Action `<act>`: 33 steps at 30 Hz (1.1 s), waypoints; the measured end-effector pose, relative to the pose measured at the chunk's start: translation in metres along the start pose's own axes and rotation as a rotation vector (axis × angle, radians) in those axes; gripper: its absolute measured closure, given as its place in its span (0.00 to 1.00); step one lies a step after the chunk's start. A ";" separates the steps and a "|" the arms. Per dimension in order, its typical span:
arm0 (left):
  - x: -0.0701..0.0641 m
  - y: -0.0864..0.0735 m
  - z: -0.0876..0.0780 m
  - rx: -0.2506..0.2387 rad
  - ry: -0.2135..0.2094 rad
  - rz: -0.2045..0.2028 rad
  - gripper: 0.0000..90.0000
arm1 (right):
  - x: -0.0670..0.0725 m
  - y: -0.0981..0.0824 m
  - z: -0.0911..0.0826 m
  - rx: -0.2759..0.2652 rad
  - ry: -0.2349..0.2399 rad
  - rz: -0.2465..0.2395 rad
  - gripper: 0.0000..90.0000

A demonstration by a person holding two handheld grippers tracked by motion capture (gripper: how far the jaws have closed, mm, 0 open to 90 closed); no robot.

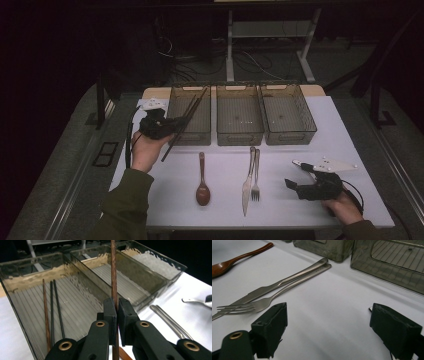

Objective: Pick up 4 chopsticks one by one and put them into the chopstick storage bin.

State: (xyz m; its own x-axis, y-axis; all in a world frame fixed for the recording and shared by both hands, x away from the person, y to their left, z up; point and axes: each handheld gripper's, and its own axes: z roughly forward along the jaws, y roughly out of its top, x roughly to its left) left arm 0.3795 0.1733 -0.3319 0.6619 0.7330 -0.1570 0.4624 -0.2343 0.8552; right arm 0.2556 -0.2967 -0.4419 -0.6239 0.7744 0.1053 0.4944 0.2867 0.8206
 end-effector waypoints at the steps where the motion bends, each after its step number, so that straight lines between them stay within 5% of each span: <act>1: 0.002 0.003 0.002 0.000 0.002 0.001 0.94 | 0.000 0.000 0.000 0.000 0.000 0.000 0.16; 16: 0.026 0.038 0.033 -0.003 0.078 0.013 0.94 | 0.000 0.000 0.000 -0.001 0.002 -0.001 0.16; 33: 0.055 0.047 0.065 -0.033 0.113 0.008 0.94 | -0.001 0.000 -0.001 -0.004 0.009 0.001 0.16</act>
State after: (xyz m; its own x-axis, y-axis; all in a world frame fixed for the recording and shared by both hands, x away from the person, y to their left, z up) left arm 0.4764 0.1613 -0.3330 0.5935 0.7992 -0.0949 0.4362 -0.2204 0.8724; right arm 0.2554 -0.2977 -0.4418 -0.6290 0.7694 0.1114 0.4928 0.2837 0.8226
